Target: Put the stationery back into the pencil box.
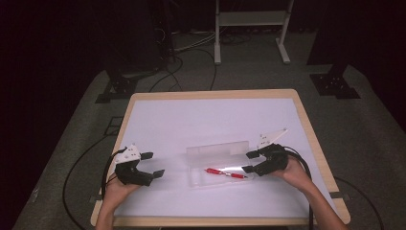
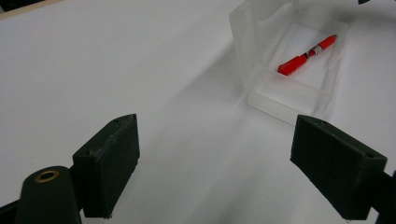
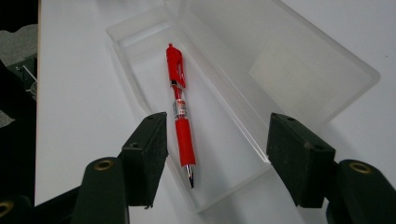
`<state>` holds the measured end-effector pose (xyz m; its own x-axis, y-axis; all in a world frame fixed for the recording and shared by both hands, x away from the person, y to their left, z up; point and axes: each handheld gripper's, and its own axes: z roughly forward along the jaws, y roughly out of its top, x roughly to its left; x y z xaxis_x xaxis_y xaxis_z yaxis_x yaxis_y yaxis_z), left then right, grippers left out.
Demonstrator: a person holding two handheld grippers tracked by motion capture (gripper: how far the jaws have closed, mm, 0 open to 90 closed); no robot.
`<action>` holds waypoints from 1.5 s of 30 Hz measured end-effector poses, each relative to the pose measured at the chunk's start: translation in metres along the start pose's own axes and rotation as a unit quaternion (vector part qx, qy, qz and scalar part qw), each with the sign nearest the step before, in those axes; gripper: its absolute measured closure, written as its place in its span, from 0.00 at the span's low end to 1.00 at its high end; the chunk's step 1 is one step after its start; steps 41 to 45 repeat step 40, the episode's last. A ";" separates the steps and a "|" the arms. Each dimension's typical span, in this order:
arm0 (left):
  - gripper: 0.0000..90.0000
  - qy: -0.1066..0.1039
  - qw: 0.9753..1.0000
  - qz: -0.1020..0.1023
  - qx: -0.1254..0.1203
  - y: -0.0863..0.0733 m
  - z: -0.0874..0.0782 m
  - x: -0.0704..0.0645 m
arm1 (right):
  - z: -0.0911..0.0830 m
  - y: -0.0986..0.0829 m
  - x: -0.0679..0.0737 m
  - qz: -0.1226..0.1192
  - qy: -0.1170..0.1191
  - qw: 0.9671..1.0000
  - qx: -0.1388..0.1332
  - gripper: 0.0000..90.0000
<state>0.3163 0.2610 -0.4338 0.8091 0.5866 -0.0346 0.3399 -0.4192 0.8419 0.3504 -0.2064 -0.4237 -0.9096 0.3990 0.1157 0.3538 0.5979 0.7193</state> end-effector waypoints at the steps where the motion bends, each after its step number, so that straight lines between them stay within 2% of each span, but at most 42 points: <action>1: 0.17 0.000 1.000 0.001 0.000 0.000 0.000 0.000 | -0.002 -0.001 0.000 0.002 -0.002 1.000 0.000 0.42; 25: 0.17 -0.001 1.000 -0.004 0.002 -0.002 0.001 0.000 | -0.029 -0.026 -0.003 0.020 -0.034 0.999 -0.006 0.41; 37: 0.17 0.001 1.000 -0.006 -0.003 -0.002 -0.001 0.001 | -0.038 -0.040 -0.001 0.037 -0.037 0.999 -0.016 0.40; 40: 0.17 0.001 1.000 -0.008 -0.007 -0.002 -0.003 0.001 | -0.043 -0.047 0.002 0.047 -0.043 0.998 -0.022 0.38; 45: 0.17 0.001 1.000 -0.008 -0.007 -0.002 -0.003 0.001 | -0.043 -0.047 0.002 0.047 -0.043 0.998 -0.022 0.38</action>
